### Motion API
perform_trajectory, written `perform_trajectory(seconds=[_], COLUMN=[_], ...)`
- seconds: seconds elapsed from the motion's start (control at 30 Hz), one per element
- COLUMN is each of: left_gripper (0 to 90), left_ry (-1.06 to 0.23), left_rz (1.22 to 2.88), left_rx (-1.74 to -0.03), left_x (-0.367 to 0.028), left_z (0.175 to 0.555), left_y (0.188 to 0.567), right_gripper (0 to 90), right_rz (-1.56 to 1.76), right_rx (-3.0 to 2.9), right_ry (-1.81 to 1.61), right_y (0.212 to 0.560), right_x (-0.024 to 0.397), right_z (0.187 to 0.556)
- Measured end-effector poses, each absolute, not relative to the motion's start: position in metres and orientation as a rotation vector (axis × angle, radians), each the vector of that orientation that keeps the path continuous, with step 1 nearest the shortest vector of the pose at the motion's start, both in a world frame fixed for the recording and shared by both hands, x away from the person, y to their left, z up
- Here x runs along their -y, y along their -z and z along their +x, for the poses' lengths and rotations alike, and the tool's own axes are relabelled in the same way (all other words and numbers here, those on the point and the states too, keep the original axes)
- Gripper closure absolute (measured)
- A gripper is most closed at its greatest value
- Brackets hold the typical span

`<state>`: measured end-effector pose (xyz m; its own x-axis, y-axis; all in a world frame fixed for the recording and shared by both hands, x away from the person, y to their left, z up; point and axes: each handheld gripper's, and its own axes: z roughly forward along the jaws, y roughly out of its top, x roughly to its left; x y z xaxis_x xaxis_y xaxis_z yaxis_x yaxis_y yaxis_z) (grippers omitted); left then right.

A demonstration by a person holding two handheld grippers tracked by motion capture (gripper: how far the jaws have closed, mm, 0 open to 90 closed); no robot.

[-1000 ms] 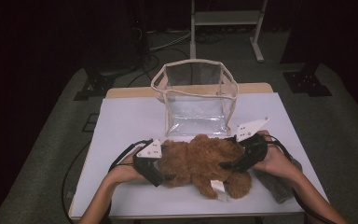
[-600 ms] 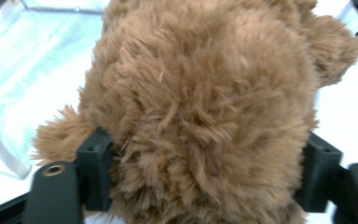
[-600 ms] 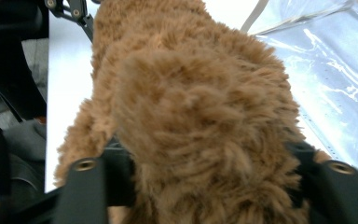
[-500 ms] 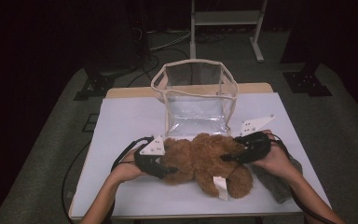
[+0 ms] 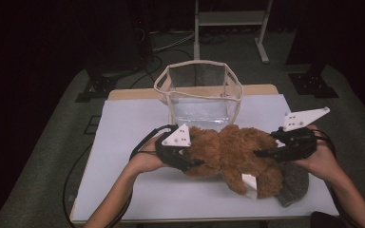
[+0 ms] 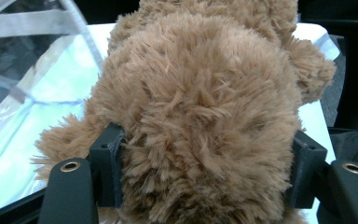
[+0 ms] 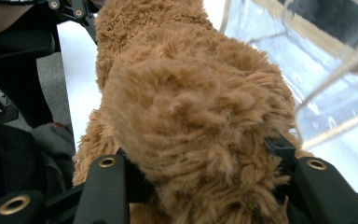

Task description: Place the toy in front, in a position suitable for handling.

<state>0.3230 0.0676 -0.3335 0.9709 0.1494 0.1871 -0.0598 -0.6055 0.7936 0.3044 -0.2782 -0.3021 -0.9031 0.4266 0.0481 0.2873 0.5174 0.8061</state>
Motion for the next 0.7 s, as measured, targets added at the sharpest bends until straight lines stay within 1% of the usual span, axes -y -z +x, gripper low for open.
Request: perform_trajectory(seconds=[0.13,0.23,0.5,0.53,0.57,0.7], left_gripper=[31.7,31.7,31.7,31.7,31.6,31.5], left_ry=[-0.249,-0.247,-0.258,-0.258,-0.263,-0.269], left_rz=[2.246,2.274,2.315,2.315,2.337,2.363], left_rx=[-0.077,-0.097,-0.183,-0.183,-0.192,-0.216], left_x=[-0.064,-0.072,-0.109,-0.109,-0.119,-0.132], left_z=[0.324,0.324,0.318,0.318,0.316,0.313], left_y=[0.349,0.357,0.362,0.362,0.364,0.37], right_gripper=[48.2,48.1,47.6,47.6,47.3,46.5], right_rz=[0.654,0.665,0.629,0.629,0.623,0.609], right_rx=[-2.632,-2.668,-2.718,-2.718,-2.732,-2.752], right_ry=[-1.321,-1.324,-1.383,-1.383,-1.41,-1.424], right_y=[0.319,0.336,0.36,0.36,0.367,0.378], right_x=[0.282,0.276,0.239,0.239,0.229,0.215], right_z=[0.305,0.31,0.325,0.325,0.328,0.331])
